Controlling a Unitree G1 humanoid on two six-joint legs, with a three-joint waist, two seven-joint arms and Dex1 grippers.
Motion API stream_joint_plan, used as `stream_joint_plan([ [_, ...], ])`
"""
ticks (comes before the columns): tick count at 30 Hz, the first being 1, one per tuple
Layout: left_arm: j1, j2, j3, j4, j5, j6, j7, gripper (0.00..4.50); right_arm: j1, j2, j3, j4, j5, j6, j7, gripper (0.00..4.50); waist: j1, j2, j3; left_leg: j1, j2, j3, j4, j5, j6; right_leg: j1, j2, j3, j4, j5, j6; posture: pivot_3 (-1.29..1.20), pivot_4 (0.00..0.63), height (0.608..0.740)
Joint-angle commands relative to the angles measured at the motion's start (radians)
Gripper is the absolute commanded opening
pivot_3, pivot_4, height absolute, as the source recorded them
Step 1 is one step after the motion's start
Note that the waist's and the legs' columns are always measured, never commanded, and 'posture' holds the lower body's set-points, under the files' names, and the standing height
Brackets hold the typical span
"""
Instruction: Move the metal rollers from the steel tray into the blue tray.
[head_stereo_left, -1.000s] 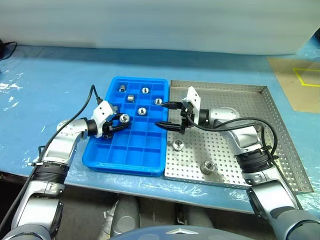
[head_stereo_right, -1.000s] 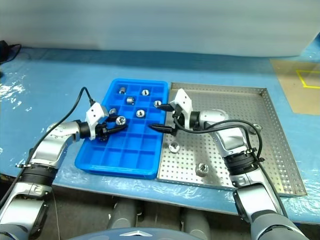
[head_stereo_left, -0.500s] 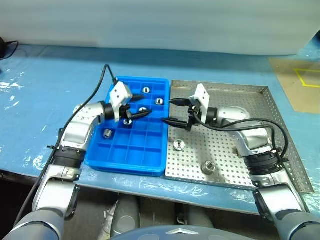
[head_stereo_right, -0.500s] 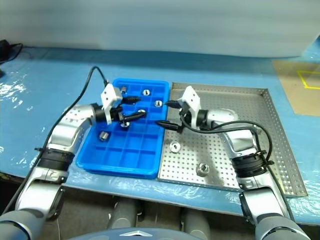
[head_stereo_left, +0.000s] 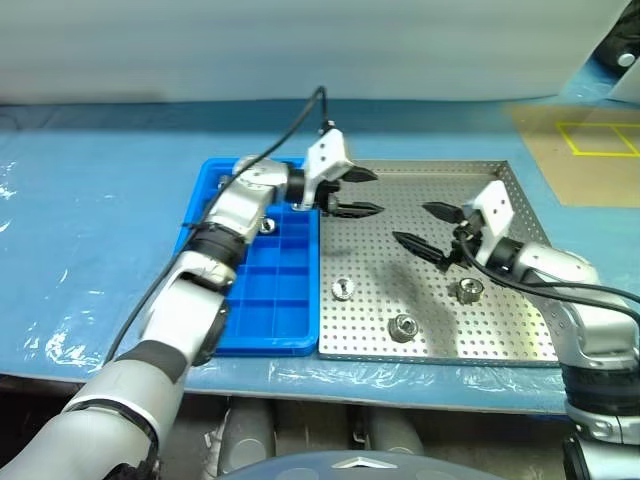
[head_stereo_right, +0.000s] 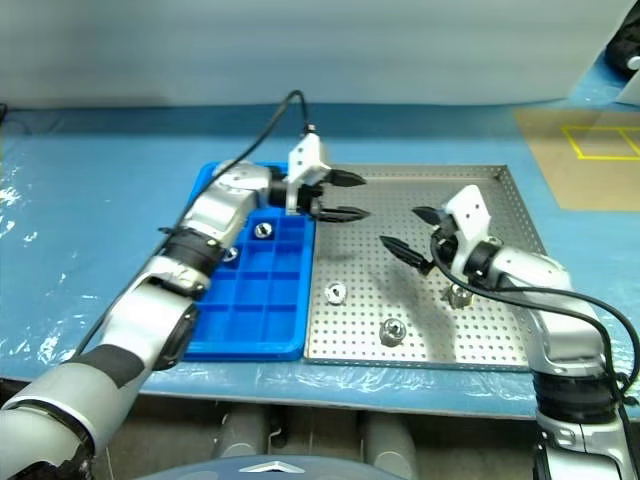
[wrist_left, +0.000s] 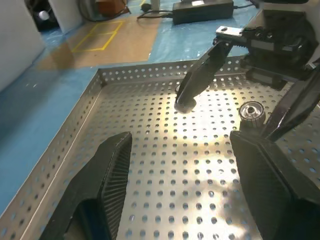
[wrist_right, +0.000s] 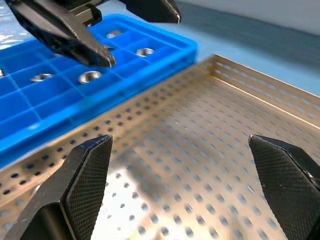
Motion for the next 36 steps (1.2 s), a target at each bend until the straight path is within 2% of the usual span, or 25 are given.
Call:
stream_joint_plan([
  [1, -0.062, -0.094, -0.017, 0.174, 0.062, -0.123, 0.051, 3.29, 0.044, -0.003, -0.140, -0.119, 0.031, 0.015, -0.088, 4.50, -0.020, 0.000, 0.000, 0.000, -0.002, 0.001, 0.001, -0.001, 0.001, 0.000, 0.000, 0.000, -0.001, 0.000, 0.001, -0.54, 0.150, 0.740],
  [9, -0.089, -0.317, -0.011, 0.396, 0.133, -0.193, 0.114, 3.29, 0.219, -0.007, -0.385, -0.349, 0.114, 0.124, -0.202, 4.50, -0.091, 0.001, -0.001, -0.002, -0.003, 0.004, 0.004, -0.003, 0.010, 0.001, 0.000, 0.001, -0.005, 0.001, 0.002, -0.74, 0.150, 0.740],
  [16, -0.076, -0.395, -0.016, 0.448, 0.187, -0.219, 0.142, 3.29, 0.354, 0.011, -0.494, -0.510, 0.212, 0.216, -0.273, 4.50, -0.184, 0.004, -0.002, -0.002, -0.005, 0.002, 0.007, -0.008, 0.018, 0.007, -0.003, 0.001, -0.016, 0.004, 0.009, -0.85, 0.150, 0.740],
  [20, -0.068, -0.423, -0.001, 0.456, 0.187, -0.212, 0.151, 3.29, 0.408, 0.024, -0.523, -0.555, 0.244, 0.231, -0.309, 4.50, -0.237, 0.004, -0.002, -0.006, -0.012, -0.003, 0.010, -0.010, 0.022, 0.007, -0.009, 0.000, -0.017, 0.004, 0.013, -0.88, 0.150, 0.740],
  [28, -0.033, -0.455, -0.057, 0.479, 0.270, -0.218, 0.239, 3.29, 0.466, 0.031, -0.523, -0.582, 0.265, 0.218, -0.362, 4.50, -0.327, 0.004, -0.002, -0.012, -0.021, -0.006, 0.015, -0.017, 0.034, 0.009, -0.020, -0.003, -0.021, 0.001, 0.023, -0.90, 0.150, 0.740],
  [36, -0.019, -0.489, -0.088, 0.493, 0.332, -0.194, 0.353, 3.29, 0.479, 0.015, -0.505, -0.565, 0.245, 0.199, -0.383, 4.50, -0.385, 0.005, -0.003, -0.014, -0.024, -0.013, 0.015, -0.020, 0.038, 0.017, -0.024, -0.010, -0.034, 0.001, 0.031, -0.89, 0.150, 0.740],
])
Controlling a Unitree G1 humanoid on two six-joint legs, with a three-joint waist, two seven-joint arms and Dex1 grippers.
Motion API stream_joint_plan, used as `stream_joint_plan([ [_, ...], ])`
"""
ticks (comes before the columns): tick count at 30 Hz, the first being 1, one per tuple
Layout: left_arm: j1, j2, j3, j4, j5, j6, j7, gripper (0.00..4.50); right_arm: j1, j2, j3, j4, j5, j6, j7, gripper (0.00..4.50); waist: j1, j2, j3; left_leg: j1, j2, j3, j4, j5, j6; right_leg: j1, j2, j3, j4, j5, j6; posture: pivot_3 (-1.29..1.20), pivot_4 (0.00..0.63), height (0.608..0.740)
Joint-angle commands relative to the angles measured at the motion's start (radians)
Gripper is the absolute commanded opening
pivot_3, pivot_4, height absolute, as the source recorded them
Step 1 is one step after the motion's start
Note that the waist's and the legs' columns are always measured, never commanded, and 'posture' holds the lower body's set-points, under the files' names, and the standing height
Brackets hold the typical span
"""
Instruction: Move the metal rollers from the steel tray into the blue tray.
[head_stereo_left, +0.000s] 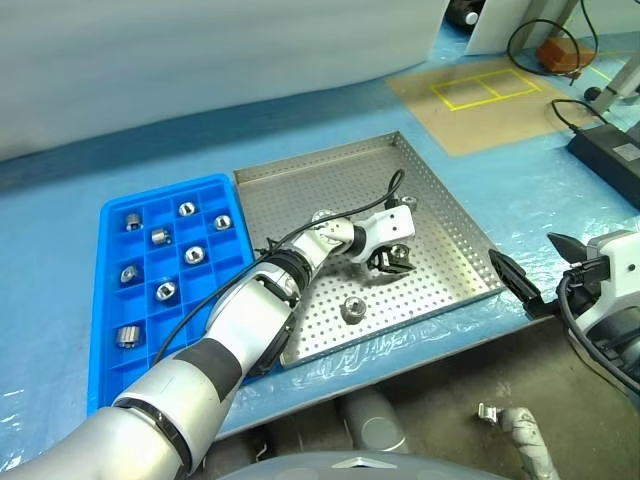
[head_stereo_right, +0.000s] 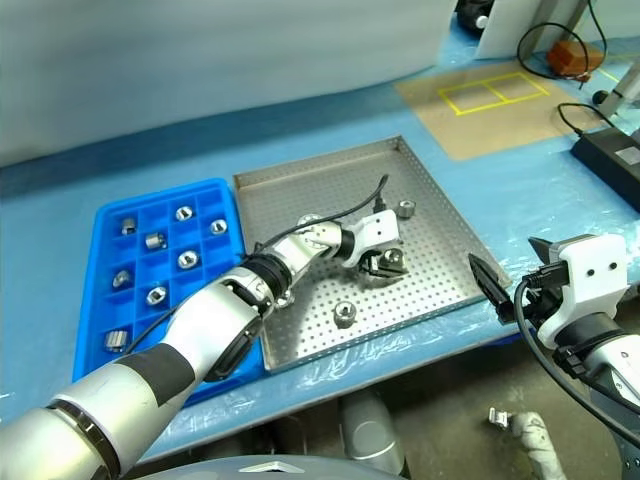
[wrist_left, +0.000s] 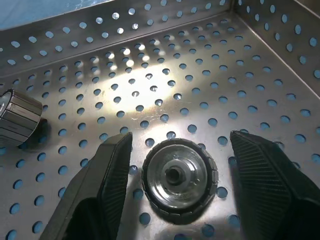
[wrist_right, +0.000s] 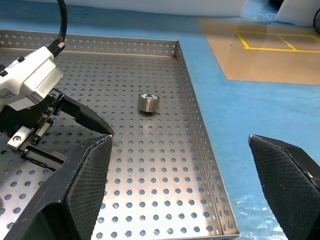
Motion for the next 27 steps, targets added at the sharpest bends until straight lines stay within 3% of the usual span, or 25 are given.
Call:
stream_joint_plan([
  [1, 0.040, -0.205, -0.014, 0.001, 0.022, 0.005, 0.035, 3.29, 0.000, -0.011, -0.016, -0.019, -0.008, -0.029, -0.013, 4.50, -0.015, 0.000, 0.000, 0.000, -0.002, 0.000, 0.000, -0.001, 0.001, 0.000, -0.002, 0.000, 0.000, 0.000, 0.000, -0.89, 0.150, 0.740],
  [4, 0.050, -0.199, -0.026, 0.005, 0.041, 0.016, 0.044, 3.29, 0.003, -0.012, -0.012, -0.018, -0.010, -0.035, -0.017, 4.50, -0.027, 0.000, 0.000, 0.000, -0.008, -0.001, 0.000, -0.002, 0.004, 0.002, -0.009, -0.003, -0.001, 0.000, 0.002, -0.89, 0.150, 0.740],
  [7, 0.060, -0.190, -0.033, 0.006, 0.048, 0.011, 0.019, 2.78, 0.000, -0.013, -0.008, -0.012, -0.016, -0.040, -0.023, 4.50, -0.038, 0.000, 0.000, -0.001, -0.011, -0.001, 0.000, -0.004, 0.007, 0.005, -0.013, -0.005, -0.004, 0.000, 0.003, -0.89, 0.150, 0.740],
  [10, 0.063, -0.183, -0.045, 0.005, 0.064, 0.004, 0.031, 1.91, 0.000, -0.017, 0.005, -0.007, -0.030, -0.046, -0.023, 4.50, -0.048, 0.000, 0.000, -0.001, -0.013, -0.002, 0.000, -0.005, 0.009, 0.007, -0.014, -0.006, -0.007, 0.000, 0.003, -0.88, 0.150, 0.740],
  [20, 0.041, -0.164, 0.001, -0.008, 0.023, -0.013, 0.020, 1.88, -0.023, -0.020, 0.034, 0.013, -0.046, -0.055, -0.025, 4.50, -0.052, 0.001, -0.001, 0.000, -0.013, -0.005, 0.001, -0.006, 0.010, 0.013, -0.017, -0.016, -0.010, -0.001, 0.005, -0.86, 0.150, 0.740],
  [27, -0.024, -0.091, 0.185, -0.099, -0.184, -0.042, -0.156, 1.88, -0.093, -0.029, 0.119, 0.046, -0.045, -0.063, -0.015, 4.50, -0.058, 0.001, 0.000, -0.001, -0.015, -0.005, 0.001, -0.006, 0.011, 0.014, -0.018, -0.021, -0.010, -0.001, 0.006, -0.78, 0.150, 0.740],
])
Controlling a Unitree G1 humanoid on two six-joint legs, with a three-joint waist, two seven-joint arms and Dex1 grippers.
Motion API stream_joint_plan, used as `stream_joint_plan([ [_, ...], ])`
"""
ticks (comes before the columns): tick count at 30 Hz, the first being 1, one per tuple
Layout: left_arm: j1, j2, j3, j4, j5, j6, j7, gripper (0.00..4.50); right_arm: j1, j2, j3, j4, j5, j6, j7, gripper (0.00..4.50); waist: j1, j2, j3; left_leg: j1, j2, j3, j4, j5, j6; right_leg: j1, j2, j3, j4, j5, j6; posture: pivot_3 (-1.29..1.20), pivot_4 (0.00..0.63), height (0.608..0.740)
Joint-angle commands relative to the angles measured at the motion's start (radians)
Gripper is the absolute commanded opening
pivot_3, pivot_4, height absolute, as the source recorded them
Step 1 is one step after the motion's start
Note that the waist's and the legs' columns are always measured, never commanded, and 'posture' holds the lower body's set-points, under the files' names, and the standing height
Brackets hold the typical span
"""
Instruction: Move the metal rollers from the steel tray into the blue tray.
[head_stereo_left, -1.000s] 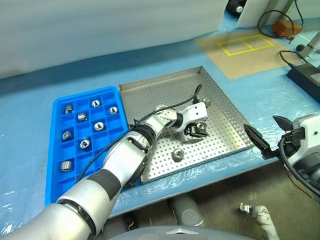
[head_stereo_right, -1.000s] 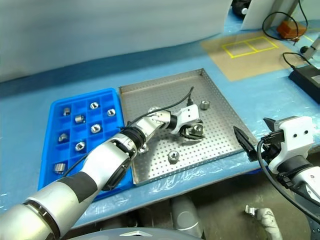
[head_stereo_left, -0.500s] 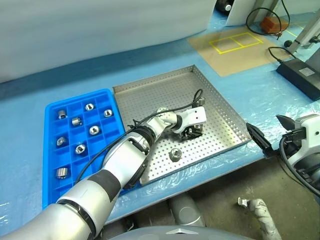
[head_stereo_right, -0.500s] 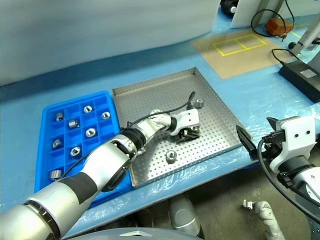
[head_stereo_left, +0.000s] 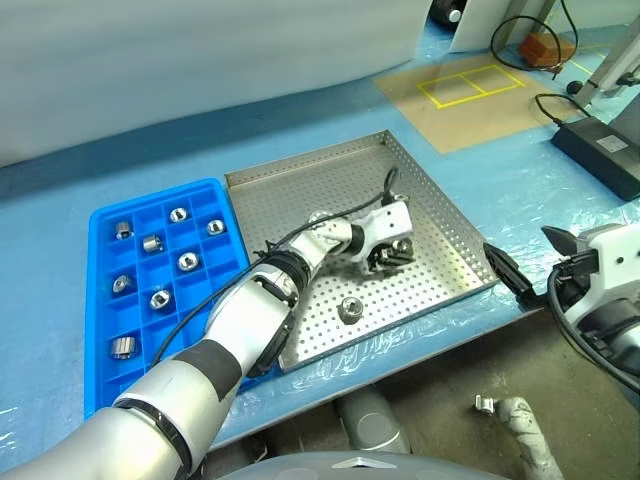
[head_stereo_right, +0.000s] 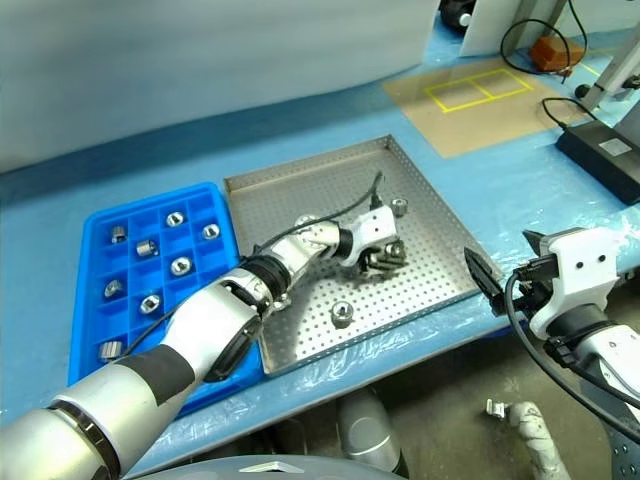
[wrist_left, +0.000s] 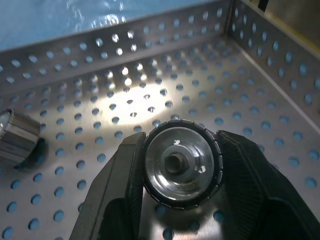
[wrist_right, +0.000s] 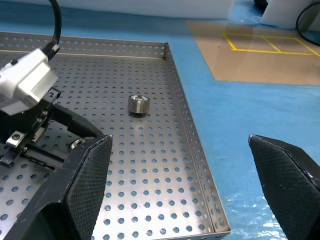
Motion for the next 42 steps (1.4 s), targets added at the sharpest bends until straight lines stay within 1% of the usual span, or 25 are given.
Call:
stream_joint_plan([
  [1, -0.034, -0.068, 0.093, -0.096, -0.123, -0.024, -0.124, 1.88, -0.060, -0.020, 0.055, 0.028, -0.007, -0.033, 0.008, 4.50, -0.001, 0.000, 0.000, 0.000, 0.000, 0.000, 0.000, 0.000, 0.000, 0.000, 0.000, 0.000, 0.000, 0.000, 0.000, -0.76, 0.150, 0.740],
  [4, -0.034, -0.007, 0.119, -0.149, -0.163, -0.007, -0.212, 1.88, -0.128, -0.033, 0.122, 0.079, -0.018, -0.049, 0.027, 4.50, 0.004, 0.000, 0.000, 0.000, -0.001, -0.001, 0.001, 0.000, 0.001, 0.002, -0.002, 0.000, 0.000, 0.000, 0.000, -0.70, 0.150, 0.740],
  [6, -0.017, 0.054, 0.120, -0.204, -0.173, -0.002, -0.274, 1.88, -0.195, -0.046, 0.176, 0.131, -0.023, -0.067, 0.056, 4.50, 0.006, 0.000, 0.000, 0.000, -0.001, -0.001, 0.001, 0.000, 0.001, 0.003, -0.003, 0.000, 0.000, 0.000, 0.000, -0.66, 0.150, 0.740],
  [7, 0.012, 0.107, 0.105, -0.249, -0.163, -0.009, -0.318, 1.88, -0.249, -0.054, 0.217, 0.174, -0.027, -0.081, 0.084, 4.50, 0.006, 0.000, 0.000, 0.000, -0.001, -0.001, 0.001, 0.000, 0.001, 0.003, -0.003, 0.000, 0.000, 0.000, 0.000, -0.58, 0.150, 0.740],
  [8, 0.034, 0.143, 0.094, -0.283, -0.155, -0.012, -0.347, 1.88, -0.287, -0.060, 0.245, 0.206, -0.032, -0.092, 0.104, 4.50, 0.008, 0.000, 0.000, 0.001, -0.001, -0.001, 0.001, 0.000, 0.001, 0.003, -0.003, 0.000, 0.001, 0.000, 0.000, -0.56, 0.150, 0.740],
  [9, 0.080, 0.208, 0.070, -0.342, -0.139, -0.034, -0.406, 1.88, -0.343, -0.064, 0.286, 0.254, -0.039, -0.108, 0.133, 4.50, 0.009, 0.000, 0.000, 0.001, -0.001, -0.001, 0.002, 0.000, 0.001, 0.002, -0.003, 0.000, 0.002, 0.001, -0.001, -0.51, 0.150, 0.740],
  [10, 0.114, 0.254, 0.051, -0.387, -0.131, -0.047, -0.445, 1.88, -0.381, -0.066, 0.314, 0.288, -0.046, -0.121, 0.154, 4.50, 0.010, 0.000, 0.000, 0.002, 0.000, -0.001, 0.001, 0.000, 0.001, 0.003, -0.003, 0.000, 0.003, 0.001, -0.001, -0.48, 0.150, 0.740],
  [12, 0.155, 0.312, 0.034, -0.451, -0.125, -0.036, -0.458, 1.88, -0.433, -0.065, 0.357, 0.345, -0.062, -0.147, 0.188, 4.50, 0.028, 0.001, 0.000, 0.002, 0.001, -0.002, 0.001, 0.000, 0.001, 0.004, -0.001, -0.001, 0.007, 0.001, -0.001, -0.44, 0.150, 0.740],
  [13, 0.178, 0.349, 0.034, -0.491, -0.134, 0.005, -0.470, 1.88, -0.468, -0.061, 0.387, 0.387, -0.077, -0.169, 0.211, 4.50, 0.049, 0.001, 0.000, 0.004, 0.004, -0.003, 0.001, 0.000, 0.001, 0.004, -0.001, -0.002, 0.007, 0.001, -0.001, -0.40, 0.150, 0.740],
  [15, 0.242, 0.451, 0.039, -0.595, -0.138, 0.047, -0.487, 1.88, -0.559, -0.041, 0.461, 0.490, -0.105, -0.218, 0.273, 4.50, 0.088, 0.002, 0.001, 0.002, 0.006, -0.003, 0.002, 0.001, 0.000, 0.002, 0.000, -0.003, 0.011, 0.000, -0.003, -0.32, 0.150, 0.740],
  [16, 0.274, 0.503, 0.058, -0.658, -0.150, 0.089, -0.484, 1.88, -0.617, -0.021, 0.508, 0.551, -0.118, -0.246, 0.311, 4.50, 0.106, 0.000, 0.002, 0.002, 0.006, -0.003, 0.002, 0.002, 0.000, 0.002, 0.000, -0.003, 0.012, 0.000, -0.003, -0.25, 0.150, 0.740],
  [17, 0.297, 0.536, 0.070, -0.707, -0.160, 0.123, -0.475, 1.88, -0.655, -0.006, 0.539, 0.593, -0.128, -0.267, 0.338, 4.50, 0.120, 0.000, 0.003, 0.001, 0.007, -0.003, 0.004, 0.002, 0.000, 0.000, 0.000, -0.002, 0.014, 0.000, -0.004, -0.25, 0.150, 0.740],
  [18, 0.322, 0.570, 0.086, -0.767, -0.174, 0.163, -0.462, 1.88, -0.694, 0.013, 0.577, 0.637, -0.138, -0.286, 0.376, 4.50, 0.139, -0.001, 0.003, -0.001, 0.008, -0.004, 0.007, 0.002, 0.000, -0.002, 0.000, -0.003, 0.017, 0.000, -0.005, -0.19, 0.150, 0.740],
  [19, 0.339, 0.592, 0.094, -0.811, -0.186, 0.192, -0.450, 1.88, -0.720, 0.026, 0.602, 0.668, -0.146, -0.301, 0.402, 4.50, 0.163, -0.002, 0.004, -0.003, 0.008, -0.004, 0.010, 0.002, -0.001, -0.005, 0.000, -0.003, 0.023, -0.002, -0.008, -0.16, 0.150, 0.740],
  [20, 0.363, 0.621, 0.107, -0.876, -0.200, 0.229, -0.438, 1.88, -0.749, 0.044, 0.630, 0.704, -0.152, -0.315, 0.434, 4.50, 0.200, -0.002, 0.004, -0.005, 0.008, -0.004, 0.013, 0.002, 0.000, -0.009, -0.001, -0.002, 0.030, -0.004, -0.011, -0.12, 0.150, 0.740],
  [21, 0.386, 0.646, 0.120, -0.938, -0.216, 0.269, -0.427, 1.88, -0.773, 0.061, 0.654, 0.736, -0.159, -0.331, 0.463, 4.50, 0.234, -0.001, 0.004, -0.006, 0.009, -0.004, 0.013, 0.002, -0.001, -0.011, -0.001, -0.003, 0.033, -0.004, -0.011, -0.10, 0.150, 0.740],
  [22, 0.401, 0.663, 0.126, -0.981, -0.227, 0.300, -0.418, 1.88, -0.788, 0.073, 0.668, 0.759, -0.166, -0.343, 0.482, 4.50, 0.265, -0.001, 0.005, -0.008, 0.010, -0.004, 0.014, 0.003, -0.002, -0.013, -0.001, -0.003, 0.035, -0.005, -0.013, -0.08, 0.150, 0.740],
  [23, 0.424, 0.688, 0.144, -1.052, -0.251, 0.357, -0.407, 1.88, -0.811, 0.093, 0.689, 0.793, -0.177, -0.361, 0.502, 4.50, 0.296, -0.001, 0.005, -0.008, 0.009, -0.003, 0.014, 0.003, -0.003, -0.015, -0.001, -0.002, 0.040, -0.008, -0.018, -0.04, 0.150, 0.740],
  [25, 0.471, 0.742, 0.182, -1.187, -0.303, 0.470, -0.386, 1.88, -0.855, 0.134, 0.724, 0.862, -0.199, -0.395, 0.539, 4.50, 0.354, -0.001, 0.005, -0.008, 0.010, -0.002, 0.014, 0.005, -0.005, -0.019, -0.001, -0.002, 0.045, -0.010, -0.022, 0.02, 0.150, 0.740],
  [28, 0.555, 0.812, 0.233, -1.335, -0.361, 0.596, -0.348, 1.88, -0.896, 0.189, 0.771, 0.939, -0.221, -0.434, 0.599, 4.50, 0.435, -0.001, 0.005, -0.010, 0.012, -0.001, 0.013, 0.007, -0.008, -0.022, 0.000, -0.002, 0.048, -0.011, -0.023, 0.10, 0.150, 0.740],
  [29, 0.591, 0.834, 0.247, -1.378, -0.376, 0.627, -0.338, 1.88, -0.904, 0.206, 0.785, 0.957, -0.226, -0.443, 0.619, 4.50, 0.450, 0.000, 0.005, -0.010, 0.012, -0.001, 0.012, 0.007, -0.010, -0.023, 0.000, -0.002, 0.048, -0.011, -0.023, 0.11, 0.150, 0.740],
  [33, 0.747, 0.900, 0.295, -1.529, -0.431, 0.736, -0.293, 1.88, -0.936, 0.262, 0.818, 1.008, -0.233, -0.460, 0.683, 4.50, 0.493, 0.000, 0.004, -0.009, 0.012, 0.000, 0.011, 0.009, -0.013, -0.023, 0.001, -0.001, 0.048, -0.011, -0.023, 0.17, 0.150, 0.740],
  [35, 0.816, 0.914, 0.312, -1.580, -0.456, 0.771, -0.270, 1.88, -0.943, 0.272, 0.837, 1.018, -0.228, -0.444, 0.729, 4.50, 0.507, 0.000, 0.004, -0.009, 0.013, 0.000, 0.010, 0.010, -0.015, -0.024, 0.001, -0.001, 0.048, -0.011, -0.023, 0.20, 0.150, 0.740],
  [38, 0.894, 0.918, 0.318, -1.644, -0.483, 0.783, -0.241, 1.88, -0.933, 0.259, 0.868, 1.000, -0.223, -0.414, 0.806, 4.50, 0.522, -0.001, 0.004, -0.008, 0.015, 0.000, 0.006, 0.012, -0.024, -0.023, 0.002, -0.001, 0.048, -0.011, -0.023, 0.22, 0.150, 0.740],
  [42, 0.990, 0.926, 0.285, -1.680, -0.463, 0.753, -0.216, 1.88, -0.937, 0.258, 0.863, 1.019, -0.242, -0.418, 0.818, 4.50, 0.536, -0.001, 0.004, 0.001, 0.018, 0.000, -0.005, 0.019, -0.035, -0.022, 0.006, -0.001, 0.048, -0.010, -0.024, 0.23, 0.150, 0.740],
])
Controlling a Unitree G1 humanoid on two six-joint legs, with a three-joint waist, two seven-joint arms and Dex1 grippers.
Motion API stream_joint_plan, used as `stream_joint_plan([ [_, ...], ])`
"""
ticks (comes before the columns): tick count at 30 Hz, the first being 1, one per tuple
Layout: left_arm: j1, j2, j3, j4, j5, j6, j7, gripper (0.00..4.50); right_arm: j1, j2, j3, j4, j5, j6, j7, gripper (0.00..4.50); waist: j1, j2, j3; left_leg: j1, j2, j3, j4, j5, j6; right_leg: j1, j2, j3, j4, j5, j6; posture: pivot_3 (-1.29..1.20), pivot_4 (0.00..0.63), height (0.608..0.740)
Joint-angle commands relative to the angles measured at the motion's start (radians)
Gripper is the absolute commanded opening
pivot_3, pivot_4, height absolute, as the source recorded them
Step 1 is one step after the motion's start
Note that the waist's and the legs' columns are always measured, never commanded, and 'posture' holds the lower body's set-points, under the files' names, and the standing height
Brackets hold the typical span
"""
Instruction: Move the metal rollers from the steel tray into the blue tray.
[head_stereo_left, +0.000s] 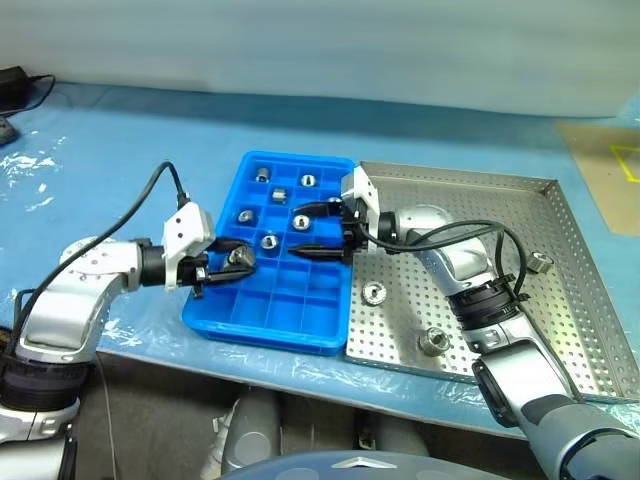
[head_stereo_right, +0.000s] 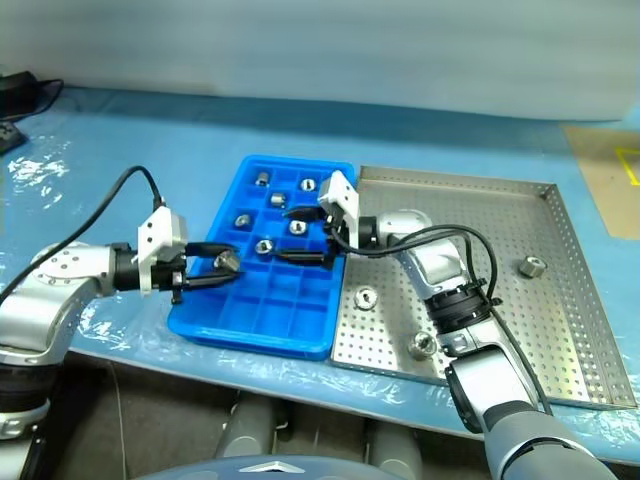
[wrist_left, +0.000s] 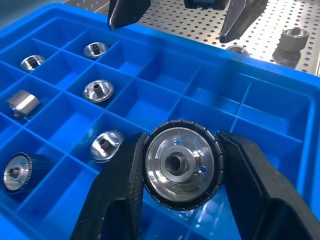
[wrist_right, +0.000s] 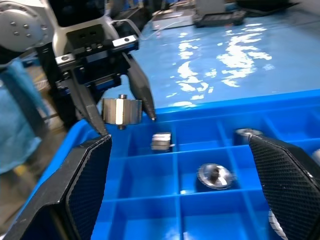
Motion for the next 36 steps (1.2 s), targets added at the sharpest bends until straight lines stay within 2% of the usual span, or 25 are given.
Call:
stream_joint_plan([
  [1, 0.068, 0.027, -0.005, -0.056, 0.008, -0.045, 0.014, 1.88, -0.017, -0.006, -0.014, -0.006, -0.008, -0.008, 0.015, 4.50, 0.002, 0.000, 0.000, 0.001, 0.002, 0.000, -0.002, 0.001, -0.001, 0.000, 0.001, 0.000, 0.000, 0.000, 0.000, 0.23, 0.150, 0.740],
  [5, 0.124, 0.053, -0.014, -0.060, 0.009, -0.057, 0.009, 1.88, -0.010, -0.009, -0.018, -0.009, -0.019, -0.008, 0.015, 4.50, 0.002, 0.000, 0.000, 0.004, 0.008, 0.000, -0.012, 0.007, -0.012, -0.003, 0.007, 0.000, -0.001, -0.001, -0.002, 0.22, 0.150, 0.740],
  [11, 0.199, 0.090, -0.026, -0.053, 0.010, -0.082, -0.002, 1.88, 0.017, -0.015, -0.019, -0.037, -0.024, 0.000, 0.006, 4.50, 0.001, -0.001, 0.000, 0.004, 0.018, 0.000, -0.014, 0.010, -0.015, -0.005, 0.021, 0.000, -0.001, -0.004, -0.009, 0.21, 0.150, 0.740],
  [28, 0.155, 0.111, -0.062, 0.025, 0.023, -0.133, -0.011, 1.88, 0.028, -0.026, -0.034, -0.038, -0.047, -0.017, -0.029, 4.50, 0.000, -0.001, 0.000, 0.007, 0.021, 0.001, -0.015, 0.013, -0.021, -0.005, 0.023, 0.000, 0.002, -0.003, -0.013, 0.18, 0.150, 0.740],
  [32, 0.106, 0.059, -0.076, 0.021, 0.008, -0.100, 0.046, 3.17, 0.030, -0.026, -0.035, -0.037, -0.051, -0.020, -0.033, 4.50, 0.000, -0.001, -0.001, 0.007, 0.021, 0.001, -0.015, 0.013, -0.021, -0.005, 0.023, 0.000, 0.003, -0.003, -0.013, 0.17, 0.150, 0.740],
  [36, 0.086, 0.040, -0.086, -0.003, -0.010, -0.065, 0.065, 3.17, 0.038, -0.028, -0.037, -0.045, -0.049, -0.017, -0.037, 4.50, -0.001, -0.001, -0.001, 0.008, 0.021, 0.001, -0.013, 0.014, -0.022, -0.006, 0.023, 0.000, 0.006, -0.003, -0.013, 0.16, 0.150, 0.740],
])
